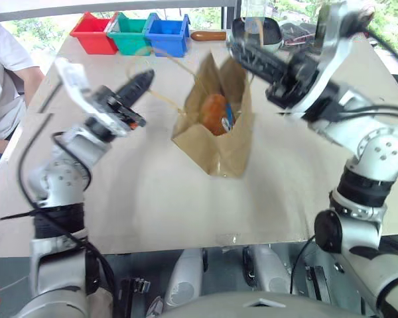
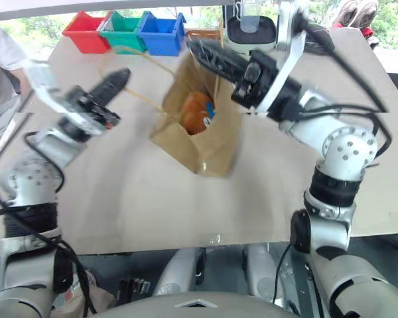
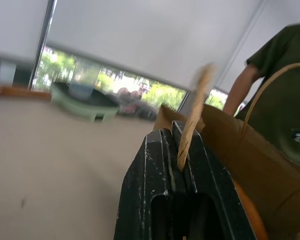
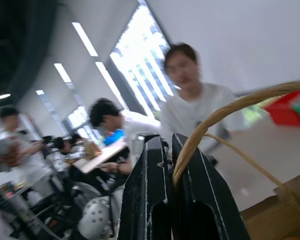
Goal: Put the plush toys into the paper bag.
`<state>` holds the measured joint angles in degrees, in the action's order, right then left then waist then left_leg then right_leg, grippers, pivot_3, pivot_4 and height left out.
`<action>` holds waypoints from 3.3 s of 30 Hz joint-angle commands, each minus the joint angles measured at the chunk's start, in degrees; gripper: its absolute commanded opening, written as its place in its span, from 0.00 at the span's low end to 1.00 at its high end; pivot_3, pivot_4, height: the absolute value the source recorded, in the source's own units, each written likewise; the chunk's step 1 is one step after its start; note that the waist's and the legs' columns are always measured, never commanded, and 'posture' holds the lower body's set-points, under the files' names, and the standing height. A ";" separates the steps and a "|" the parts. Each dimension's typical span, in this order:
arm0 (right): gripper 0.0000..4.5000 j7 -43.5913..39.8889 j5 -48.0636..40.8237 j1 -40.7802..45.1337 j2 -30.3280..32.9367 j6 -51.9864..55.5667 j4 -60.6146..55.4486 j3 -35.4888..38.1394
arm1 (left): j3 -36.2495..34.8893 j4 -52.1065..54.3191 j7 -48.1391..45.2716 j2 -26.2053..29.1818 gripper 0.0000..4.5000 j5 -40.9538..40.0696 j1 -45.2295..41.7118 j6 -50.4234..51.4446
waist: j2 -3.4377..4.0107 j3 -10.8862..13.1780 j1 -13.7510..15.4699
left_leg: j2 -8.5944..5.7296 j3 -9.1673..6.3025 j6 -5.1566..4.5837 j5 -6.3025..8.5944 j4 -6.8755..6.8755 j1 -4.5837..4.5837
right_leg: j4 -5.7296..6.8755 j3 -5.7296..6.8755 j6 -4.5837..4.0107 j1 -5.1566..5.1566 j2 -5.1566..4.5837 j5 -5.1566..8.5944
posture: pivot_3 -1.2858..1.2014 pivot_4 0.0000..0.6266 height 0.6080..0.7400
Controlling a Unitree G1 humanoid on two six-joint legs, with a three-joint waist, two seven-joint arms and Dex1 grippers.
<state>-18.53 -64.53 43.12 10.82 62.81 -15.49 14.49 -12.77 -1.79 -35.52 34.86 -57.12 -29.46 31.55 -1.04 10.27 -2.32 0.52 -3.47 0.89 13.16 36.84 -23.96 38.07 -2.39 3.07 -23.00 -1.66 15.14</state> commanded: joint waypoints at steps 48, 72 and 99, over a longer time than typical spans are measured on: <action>0.66 -7.11 -10.89 -33.17 48.32 -7.33 -25.66 12.57 | 7.38 20.32 -18.88 -1.79 0.98 10.22 13.45 3.02 | -0.05 0.00 1.69 | 0.08 0.11 -0.08 0.05 0.15 0.10 | -0.14 -0.06 0.01 0.24 0.00 0.02 | 0.52 0.24 1.00; 0.01 -13.53 39.77 -20.82 17.31 -33.15 -4.85 -31.67 | 18.47 20.90 0.22 -16.92 1.00 31.59 13.15 -8.36 | -0.12 -0.06 1.56 | 0.05 0.08 -0.08 0.05 0.34 0.17 | -0.02 -0.07 0.02 0.31 0.00 0.00 | 0.52 0.24 1.00; 0.93 -23.10 36.37 -56.77 29.82 -42.38 -25.33 6.16 | 12.40 -36.35 -52.49 -4.04 0.00 33.21 -17.85 -39.45 | -0.14 -0.09 1.87 | -0.01 0.00 -0.09 0.05 0.52 0.18 | -0.05 0.09 0.04 0.49 0.04 0.00 | 0.52 0.24 1.00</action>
<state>-41.59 -28.38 -13.52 40.46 22.17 -39.48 18.25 -1.42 -32.32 -83.43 31.57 -25.78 -45.48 -2.86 -1.19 10.18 -0.46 0.51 -3.46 0.80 13.21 37.36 -23.78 38.02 -2.30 3.11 -22.50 -1.62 15.15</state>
